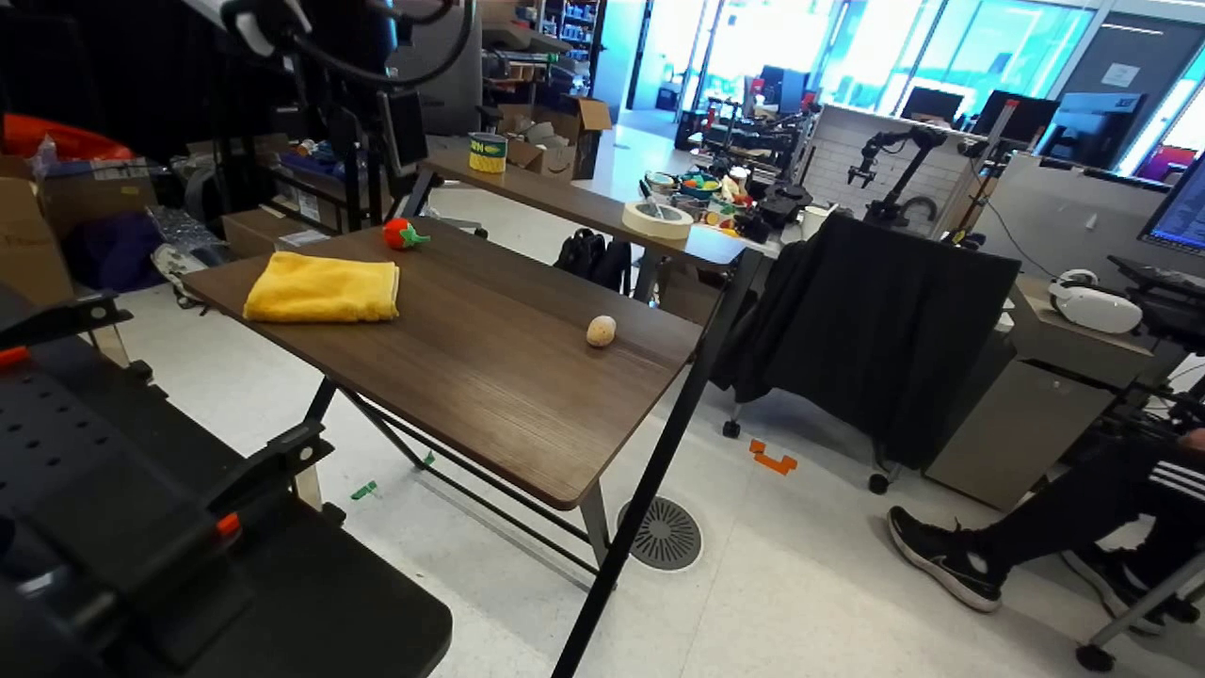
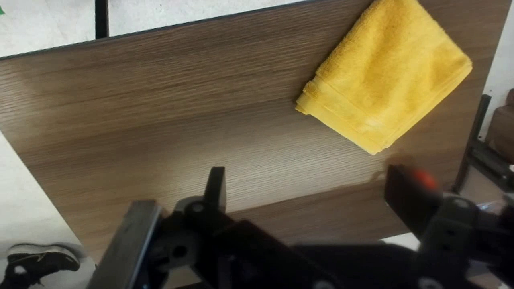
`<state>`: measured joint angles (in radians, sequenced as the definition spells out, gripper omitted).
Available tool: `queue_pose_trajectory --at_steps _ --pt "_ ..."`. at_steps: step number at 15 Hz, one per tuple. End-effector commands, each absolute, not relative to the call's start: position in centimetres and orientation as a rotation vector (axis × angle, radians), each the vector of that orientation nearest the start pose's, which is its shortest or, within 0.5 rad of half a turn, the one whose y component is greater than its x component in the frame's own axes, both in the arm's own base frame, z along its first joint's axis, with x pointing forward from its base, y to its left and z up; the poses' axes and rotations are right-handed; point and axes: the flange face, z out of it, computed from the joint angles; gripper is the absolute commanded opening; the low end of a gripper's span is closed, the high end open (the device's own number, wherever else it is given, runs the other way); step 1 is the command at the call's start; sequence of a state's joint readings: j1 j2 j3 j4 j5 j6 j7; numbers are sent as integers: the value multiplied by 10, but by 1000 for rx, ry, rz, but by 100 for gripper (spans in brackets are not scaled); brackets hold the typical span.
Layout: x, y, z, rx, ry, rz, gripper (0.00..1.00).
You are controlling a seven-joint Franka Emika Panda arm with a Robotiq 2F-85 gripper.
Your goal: Wipe the table with the towel
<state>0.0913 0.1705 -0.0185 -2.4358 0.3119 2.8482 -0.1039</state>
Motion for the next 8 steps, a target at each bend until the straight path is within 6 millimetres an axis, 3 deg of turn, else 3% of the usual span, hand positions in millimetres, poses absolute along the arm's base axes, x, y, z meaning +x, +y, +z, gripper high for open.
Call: queue_pose_trajectory --at_steps 1,3,4,6,8 --pt "555 50 200 -3045 305 -374 100" --pt "569 61 177 -3098 396 -281 100" --pt "547 53 194 -3059 327 -304 100" --pt "559 63 172 -3081 374 -285 100" --pt "564 63 167 -3084 385 -287 100"
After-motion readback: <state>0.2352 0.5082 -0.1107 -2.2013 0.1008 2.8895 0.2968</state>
